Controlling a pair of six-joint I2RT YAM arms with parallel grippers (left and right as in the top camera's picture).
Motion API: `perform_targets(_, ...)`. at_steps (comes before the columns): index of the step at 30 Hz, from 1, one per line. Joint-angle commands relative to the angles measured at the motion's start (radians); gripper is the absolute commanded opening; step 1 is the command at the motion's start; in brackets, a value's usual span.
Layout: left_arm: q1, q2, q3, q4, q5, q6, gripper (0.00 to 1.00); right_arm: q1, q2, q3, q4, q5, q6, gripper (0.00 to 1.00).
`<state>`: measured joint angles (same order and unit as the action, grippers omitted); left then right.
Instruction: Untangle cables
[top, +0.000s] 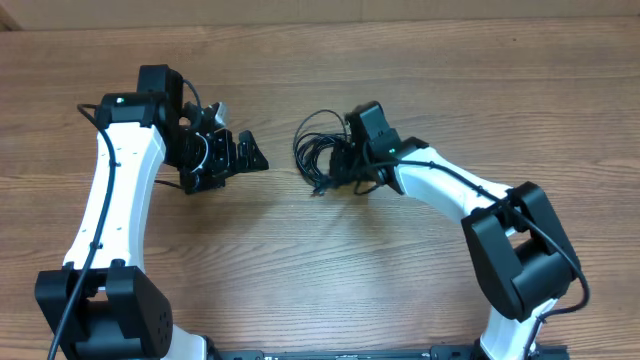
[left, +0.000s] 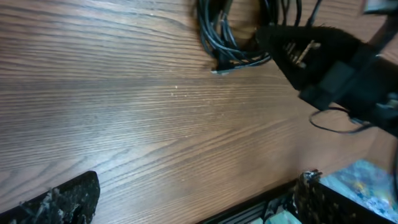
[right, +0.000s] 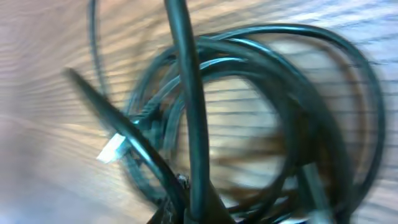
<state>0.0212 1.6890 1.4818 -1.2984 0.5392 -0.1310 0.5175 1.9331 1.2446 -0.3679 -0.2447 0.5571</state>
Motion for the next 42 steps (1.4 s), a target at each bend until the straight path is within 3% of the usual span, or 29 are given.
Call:
perform_targets(1,-0.027,0.006,0.024,-0.002,0.105,-0.004,1.00,-0.002,-0.125,0.130,-0.044,-0.180,0.056,0.04)
perform_targets(6,-0.049,0.006,0.024,0.014,0.180,-0.016,1.00,-0.002,-0.225,0.259,-0.164,-0.358,0.170,0.04)
perform_targets(10,-0.055,0.006,0.024,0.041,0.183,-0.034,1.00,-0.002,-0.299,0.306,-0.163,-0.497,0.206,0.04)
perform_targets(22,-0.061,0.006,0.024,0.063,0.183,-0.057,1.00,-0.035,-0.472,0.624,-0.164,-0.520,0.239,0.04)
perform_targets(26,-0.061,0.006,0.024,0.089,0.183,-0.077,0.99,-0.036,-0.503,0.665,-0.097,-0.521,0.365,0.04)
perform_targets(30,-0.061,0.006,0.024,0.110,0.183,-0.103,0.99,-0.066,-0.531,0.676,0.080,-0.532,0.497,0.04)
perform_targets(32,-0.061,0.006,0.024,0.105,0.178,-0.102,1.00,-0.106,-0.543,0.676,0.111,-0.543,0.505,0.04)
perform_targets(35,-0.061,0.006,0.024,0.095,0.145,-0.102,1.00,-0.177,-0.549,0.675,-0.035,-0.530,0.396,0.04)
perform_targets(38,-0.061,0.006,0.023,0.092,0.134,-0.102,1.00,-0.222,-0.527,0.674,-0.391,-0.328,0.262,0.04)
perform_targets(42,-0.061,0.006,0.023,0.091,0.133,-0.102,1.00,-0.248,-0.478,0.674,-0.708,0.015,0.237,0.04)
